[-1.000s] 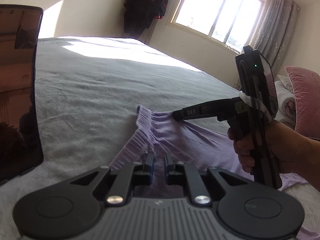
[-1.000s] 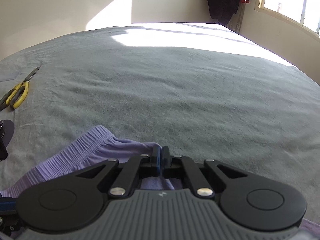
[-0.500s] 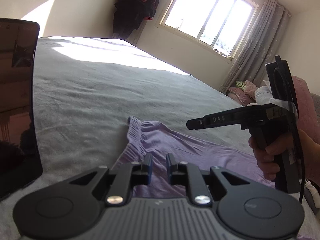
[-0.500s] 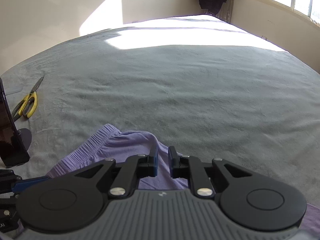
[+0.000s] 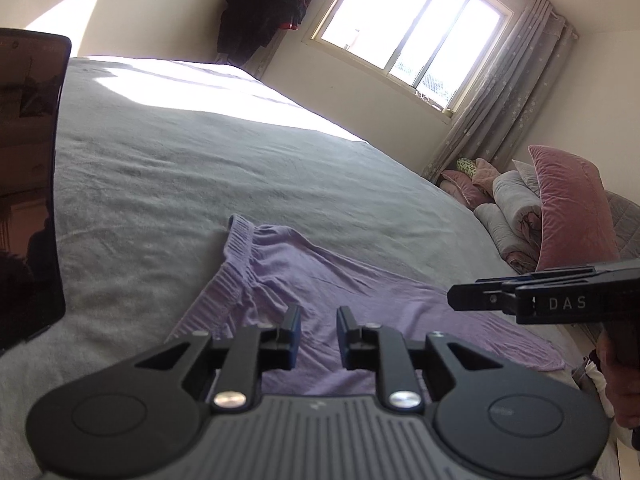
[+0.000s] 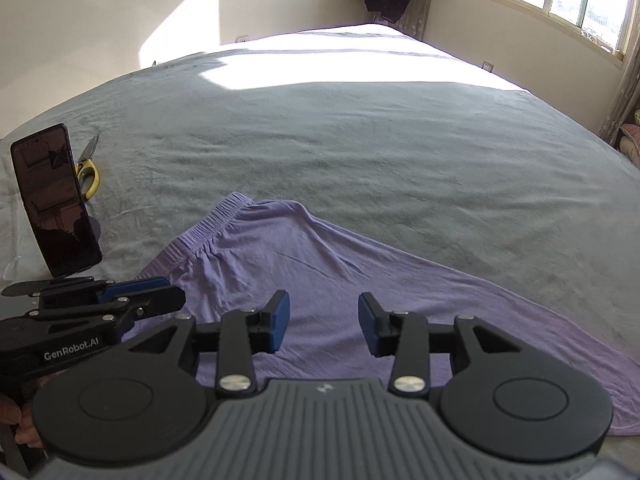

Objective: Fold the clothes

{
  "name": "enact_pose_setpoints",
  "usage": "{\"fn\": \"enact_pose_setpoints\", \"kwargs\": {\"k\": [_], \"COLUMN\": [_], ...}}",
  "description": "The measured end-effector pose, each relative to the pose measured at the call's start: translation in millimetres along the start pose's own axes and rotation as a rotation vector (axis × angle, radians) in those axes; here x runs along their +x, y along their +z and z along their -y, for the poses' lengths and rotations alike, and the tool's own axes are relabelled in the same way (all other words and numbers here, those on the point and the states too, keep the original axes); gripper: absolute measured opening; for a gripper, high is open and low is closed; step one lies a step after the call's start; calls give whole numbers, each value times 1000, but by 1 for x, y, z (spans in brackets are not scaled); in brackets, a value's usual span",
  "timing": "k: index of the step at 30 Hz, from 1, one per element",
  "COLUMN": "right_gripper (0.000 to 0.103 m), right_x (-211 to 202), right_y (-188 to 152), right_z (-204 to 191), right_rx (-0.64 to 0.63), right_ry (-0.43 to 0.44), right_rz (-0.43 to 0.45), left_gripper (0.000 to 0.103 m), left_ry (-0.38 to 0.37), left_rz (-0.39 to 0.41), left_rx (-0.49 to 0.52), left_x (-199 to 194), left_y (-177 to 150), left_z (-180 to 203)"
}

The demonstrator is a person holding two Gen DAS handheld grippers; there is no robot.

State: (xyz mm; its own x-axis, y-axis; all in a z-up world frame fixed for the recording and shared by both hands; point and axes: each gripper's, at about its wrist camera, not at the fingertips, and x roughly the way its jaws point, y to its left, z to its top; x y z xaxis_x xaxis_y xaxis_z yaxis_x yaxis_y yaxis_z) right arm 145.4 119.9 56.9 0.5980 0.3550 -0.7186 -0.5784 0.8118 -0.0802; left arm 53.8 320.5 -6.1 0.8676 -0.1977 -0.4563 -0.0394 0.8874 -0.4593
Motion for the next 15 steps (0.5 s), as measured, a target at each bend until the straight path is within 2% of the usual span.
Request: {"fn": "enact_pose_setpoints", "kwargs": {"k": [4,8,15], "right_gripper": [52,52,55], "right_x": [-13,0,57], "right_y": [-7,-1,4], "right_z": [-4,-7,2], "right_rx": [-16,-42,-44], "right_ry": [-16,9,125], "right_rz": [11,42,54], "left_gripper": [20,20,18], "left_ry": [31,49,105], "left_rz": [5,4,27], "left_rx": [-19,-35,-42], "left_x": [-6,-7,2], "left_y": [-2,-5,-6], "left_z": [-3,-5,-5]}}
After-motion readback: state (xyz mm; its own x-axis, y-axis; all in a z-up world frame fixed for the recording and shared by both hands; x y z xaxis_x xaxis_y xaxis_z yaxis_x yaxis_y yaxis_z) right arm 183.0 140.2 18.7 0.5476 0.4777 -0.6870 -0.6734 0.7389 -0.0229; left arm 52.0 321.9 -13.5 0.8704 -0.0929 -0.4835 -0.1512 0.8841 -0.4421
